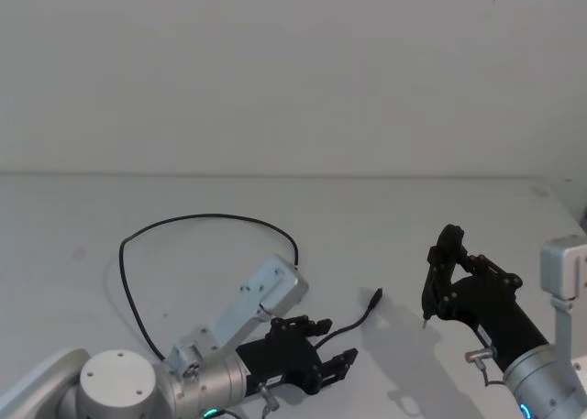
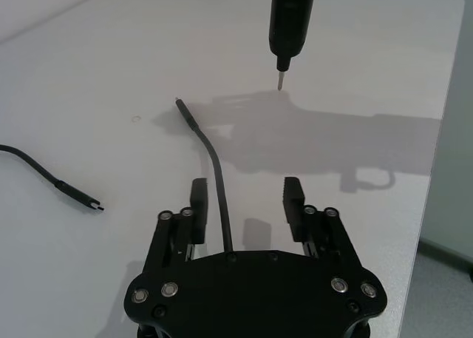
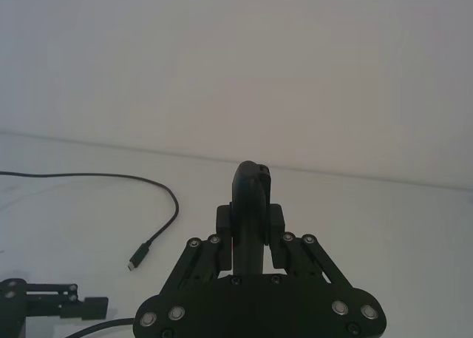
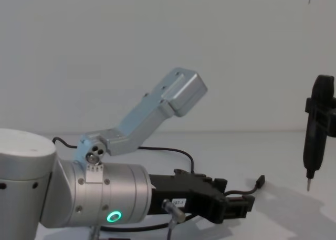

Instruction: Pick up the data cable with the one hand.

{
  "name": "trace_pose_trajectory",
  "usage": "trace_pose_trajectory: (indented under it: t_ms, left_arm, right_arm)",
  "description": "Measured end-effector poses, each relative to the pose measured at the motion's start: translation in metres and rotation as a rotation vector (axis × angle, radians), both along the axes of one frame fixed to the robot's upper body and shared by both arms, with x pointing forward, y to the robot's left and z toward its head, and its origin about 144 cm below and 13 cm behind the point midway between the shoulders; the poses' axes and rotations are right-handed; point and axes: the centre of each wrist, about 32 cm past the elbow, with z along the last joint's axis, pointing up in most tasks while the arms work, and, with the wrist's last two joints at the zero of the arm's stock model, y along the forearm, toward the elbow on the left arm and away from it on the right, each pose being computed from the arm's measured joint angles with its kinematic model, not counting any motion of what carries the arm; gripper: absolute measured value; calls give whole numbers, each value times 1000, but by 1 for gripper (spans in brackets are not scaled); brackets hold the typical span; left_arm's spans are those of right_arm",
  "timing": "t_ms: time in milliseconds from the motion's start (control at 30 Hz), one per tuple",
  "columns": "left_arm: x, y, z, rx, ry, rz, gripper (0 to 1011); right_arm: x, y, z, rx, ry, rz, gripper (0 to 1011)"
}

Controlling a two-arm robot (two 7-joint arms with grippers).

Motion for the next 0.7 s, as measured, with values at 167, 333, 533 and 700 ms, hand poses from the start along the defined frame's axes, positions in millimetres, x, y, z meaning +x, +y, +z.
trace_pose_trajectory:
  t_ms: [167,333,533,700]
  left_arm:
    - [0,-2,0,8,4,-2,462]
    - [0,-2,0,17,10,-5,309]
    - [-1,-3,0,23,12,-9,128]
    - [-2,-2,2,22,7,-7,35]
  right_arm:
    - [0,0,0,0,0,0,279]
    - [0,0,0,0,0,0,279]
    - [0,0,0,0,0,0,279]
    - [0,0,0,0,0,0,279]
